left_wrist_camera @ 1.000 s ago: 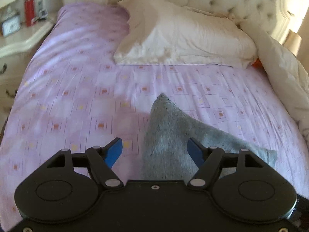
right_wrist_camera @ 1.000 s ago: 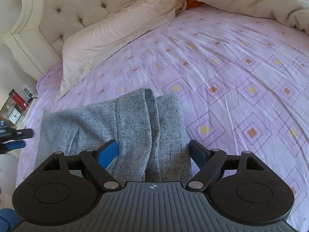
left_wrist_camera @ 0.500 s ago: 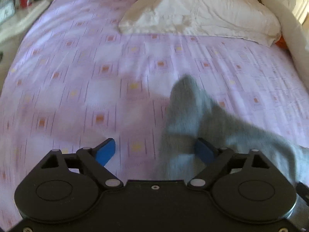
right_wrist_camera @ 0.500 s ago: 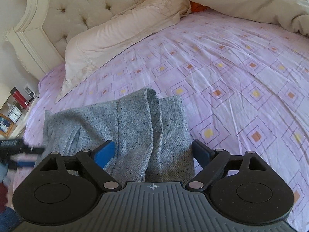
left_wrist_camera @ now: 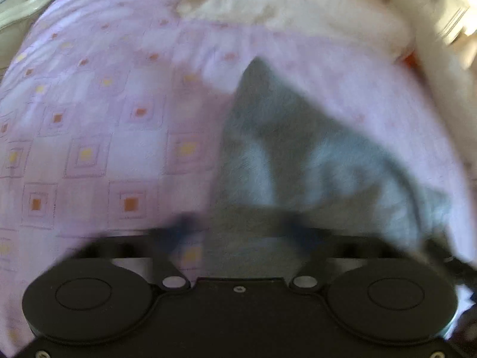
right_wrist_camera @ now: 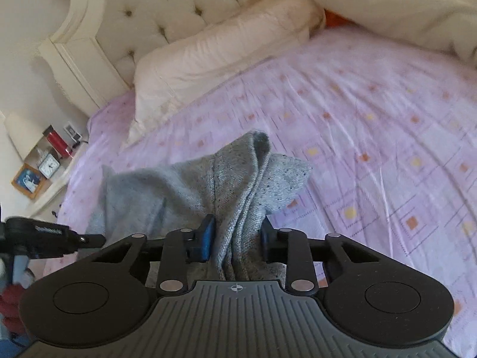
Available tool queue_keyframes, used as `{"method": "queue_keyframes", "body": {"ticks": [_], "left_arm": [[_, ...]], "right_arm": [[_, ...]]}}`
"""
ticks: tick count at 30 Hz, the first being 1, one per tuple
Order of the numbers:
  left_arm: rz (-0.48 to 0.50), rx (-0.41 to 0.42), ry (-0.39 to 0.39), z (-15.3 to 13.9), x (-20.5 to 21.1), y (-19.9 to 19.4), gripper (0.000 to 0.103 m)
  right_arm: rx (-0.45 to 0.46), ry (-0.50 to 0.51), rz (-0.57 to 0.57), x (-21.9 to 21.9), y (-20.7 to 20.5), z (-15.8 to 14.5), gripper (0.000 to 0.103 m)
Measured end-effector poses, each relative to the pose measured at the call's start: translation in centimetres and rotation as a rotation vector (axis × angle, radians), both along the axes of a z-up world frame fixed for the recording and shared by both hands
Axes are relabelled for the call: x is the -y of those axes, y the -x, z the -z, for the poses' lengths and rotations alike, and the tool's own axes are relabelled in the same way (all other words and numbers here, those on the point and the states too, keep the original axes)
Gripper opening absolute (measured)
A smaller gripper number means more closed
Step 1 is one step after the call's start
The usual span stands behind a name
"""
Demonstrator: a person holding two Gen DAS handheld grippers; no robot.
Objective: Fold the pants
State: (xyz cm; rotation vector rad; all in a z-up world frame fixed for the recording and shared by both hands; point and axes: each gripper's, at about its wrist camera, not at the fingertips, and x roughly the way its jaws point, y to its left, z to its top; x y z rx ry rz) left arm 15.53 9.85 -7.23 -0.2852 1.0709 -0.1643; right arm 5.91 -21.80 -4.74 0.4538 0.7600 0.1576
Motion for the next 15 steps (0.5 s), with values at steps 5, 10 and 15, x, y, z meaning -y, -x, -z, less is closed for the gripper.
{"method": "queue_keyframes", "body": {"ticks": [5,10,15], "left_arm": [[0.024,0.076,-0.114,-2.3,2.2,2.0,0.012],[0.099,0.170,-0.108,-6.7,5.1,2.9,0.010],[0.174,0.227,-0.036,-11.2,9.1,1.2,0.011]], "right_arm": [[0.089,0.061,-0.015,0.0,1.8,-4.5,0.027],[0.156,0.077,0.064,4.3,2.1,-8.8,0.027],[0.142,0.104,0.210,9.6,2.1,-9.4,0.034]]}}
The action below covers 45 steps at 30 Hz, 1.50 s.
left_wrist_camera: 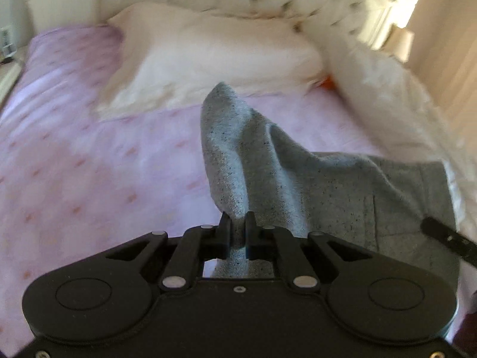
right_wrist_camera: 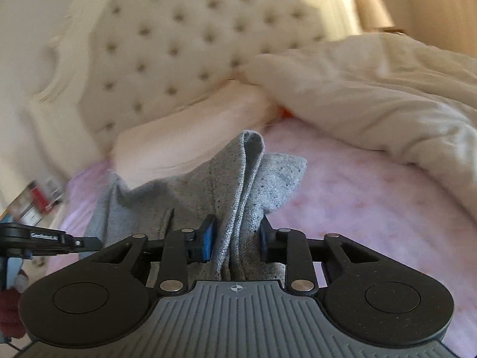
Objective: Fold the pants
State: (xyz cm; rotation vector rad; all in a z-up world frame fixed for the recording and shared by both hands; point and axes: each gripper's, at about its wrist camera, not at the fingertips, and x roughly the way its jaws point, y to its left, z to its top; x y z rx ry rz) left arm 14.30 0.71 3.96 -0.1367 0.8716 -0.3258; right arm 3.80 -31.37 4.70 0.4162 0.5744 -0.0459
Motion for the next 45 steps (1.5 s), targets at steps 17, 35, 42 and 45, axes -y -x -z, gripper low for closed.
{"method": "queue_keyframes", "body": {"ticks": [17,35,42,45], "left_arm": [[0.119,-0.043,-0.145,1.5,11.2,4.0,0.037],[0.159,0.022,-0.234,0.7,11.1,11.8,0.056],[0.129,0.013,-0.244,1.2,10.7,11.6,0.056],[0.115,0.023,-0.246,1.1,10.6,11.6,0.056]], "right_arm": [[-0.181,0.127,0.194,-1.0,5.0,3.0,0.044],[-0.159,0.142,0.161,-5.3,8.1,2.3,0.044],[-0.173,0.176,0.138,-6.3,7.8,2.5,0.044],[-0.177,0.194,0.128,-6.7,7.8,2.5,0.044]]}}
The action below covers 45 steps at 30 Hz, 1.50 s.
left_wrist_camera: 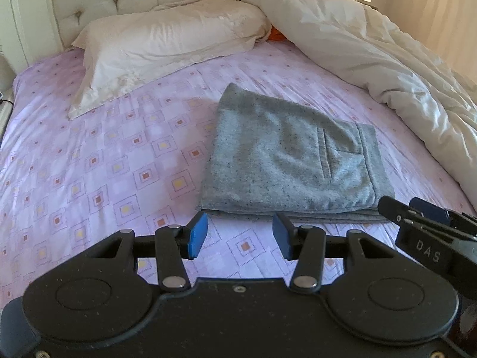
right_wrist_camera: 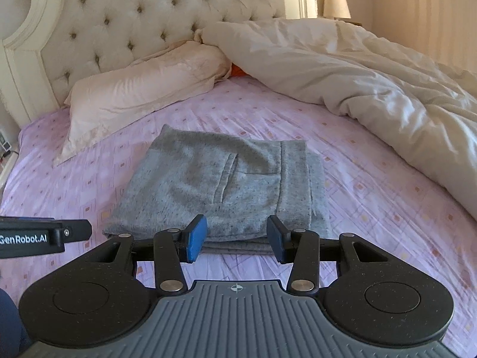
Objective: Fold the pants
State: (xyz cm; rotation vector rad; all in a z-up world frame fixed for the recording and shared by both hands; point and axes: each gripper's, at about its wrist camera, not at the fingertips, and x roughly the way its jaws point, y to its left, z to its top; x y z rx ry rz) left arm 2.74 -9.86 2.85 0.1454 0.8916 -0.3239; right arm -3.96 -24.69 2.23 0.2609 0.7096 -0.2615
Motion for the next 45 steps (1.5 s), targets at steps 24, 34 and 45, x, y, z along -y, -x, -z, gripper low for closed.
{"method": "queue_keyframes", "body": {"ticks": [24,34,45], "left_arm": [[0.007,-0.002,-0.009,0.09,0.14,0.20,0.056],[0.011,-0.005,-0.011,0.26,0.32,0.18,0.056],[0.015,-0.009,-0.013,0.30,0.19,0.09,0.056]], "right_arm": [[0.017,-0.028,0.014,0.27,0.24,-0.02,0.044],[0.015,-0.028,0.014,0.15,0.21,0.10,0.044],[0.012,-0.032,0.015,0.07,0.18,0.20,0.044]]}}
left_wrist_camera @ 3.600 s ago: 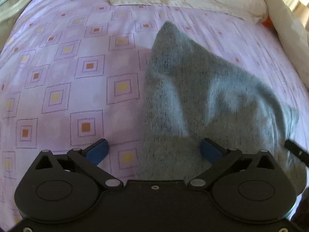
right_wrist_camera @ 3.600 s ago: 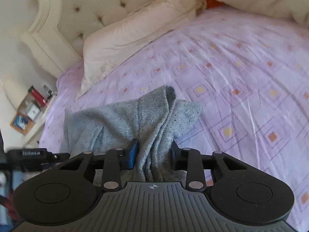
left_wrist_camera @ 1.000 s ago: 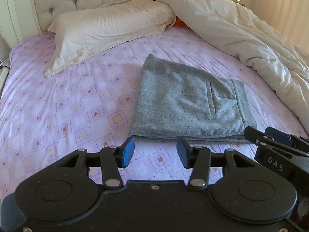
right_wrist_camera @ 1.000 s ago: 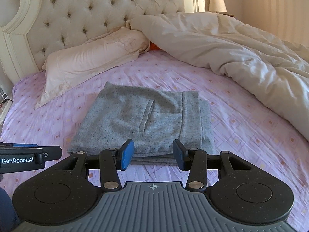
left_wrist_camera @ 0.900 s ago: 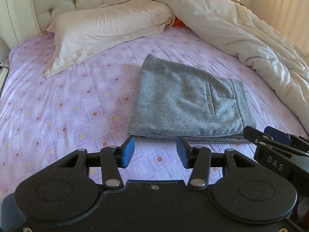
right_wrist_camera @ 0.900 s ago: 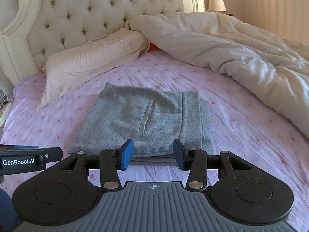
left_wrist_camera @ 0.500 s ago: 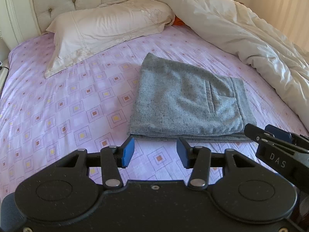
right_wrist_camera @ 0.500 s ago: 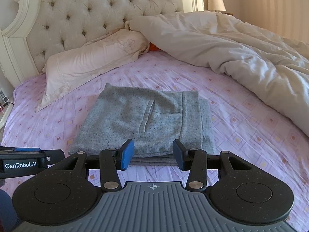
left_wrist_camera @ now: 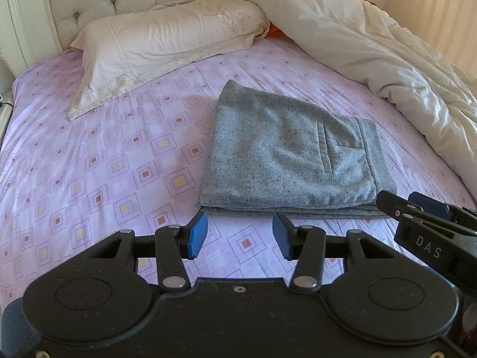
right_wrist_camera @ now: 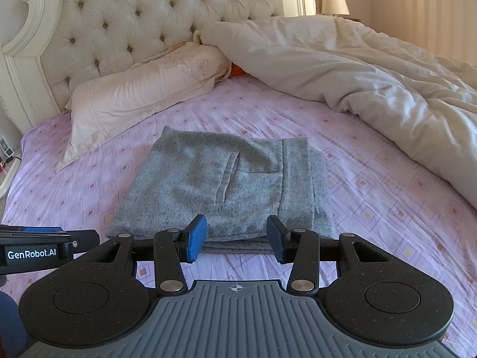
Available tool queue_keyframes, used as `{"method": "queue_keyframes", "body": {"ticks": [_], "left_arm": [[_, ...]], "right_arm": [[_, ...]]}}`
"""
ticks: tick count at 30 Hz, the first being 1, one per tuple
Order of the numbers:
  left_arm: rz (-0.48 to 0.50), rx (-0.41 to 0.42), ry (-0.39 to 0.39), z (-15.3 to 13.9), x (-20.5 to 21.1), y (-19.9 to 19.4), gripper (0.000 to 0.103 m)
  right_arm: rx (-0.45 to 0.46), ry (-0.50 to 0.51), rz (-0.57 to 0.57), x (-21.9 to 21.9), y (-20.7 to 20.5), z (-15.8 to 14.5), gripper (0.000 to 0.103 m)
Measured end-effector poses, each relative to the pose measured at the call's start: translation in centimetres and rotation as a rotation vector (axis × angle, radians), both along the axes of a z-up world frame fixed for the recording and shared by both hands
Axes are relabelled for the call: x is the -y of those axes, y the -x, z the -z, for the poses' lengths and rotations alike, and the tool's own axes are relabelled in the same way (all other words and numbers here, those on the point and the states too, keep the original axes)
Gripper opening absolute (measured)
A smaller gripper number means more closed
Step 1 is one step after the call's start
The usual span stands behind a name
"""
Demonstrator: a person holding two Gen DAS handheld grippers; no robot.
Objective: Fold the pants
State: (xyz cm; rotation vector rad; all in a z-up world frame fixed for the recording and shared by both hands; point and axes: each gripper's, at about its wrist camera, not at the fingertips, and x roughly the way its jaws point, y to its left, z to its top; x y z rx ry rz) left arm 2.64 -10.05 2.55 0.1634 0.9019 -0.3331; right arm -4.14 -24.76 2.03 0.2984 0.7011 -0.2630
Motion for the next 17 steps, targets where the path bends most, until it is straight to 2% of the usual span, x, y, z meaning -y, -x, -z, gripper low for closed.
{"method": "queue_keyframes", "body": {"ticks": [17], "left_arm": [[0.012,-0.001,-0.012,0.23,0.37,-0.03,0.056]], "right_arm": [[-0.001,-0.016,-0.002,0.24,-0.13,0.10,0.044]]}}
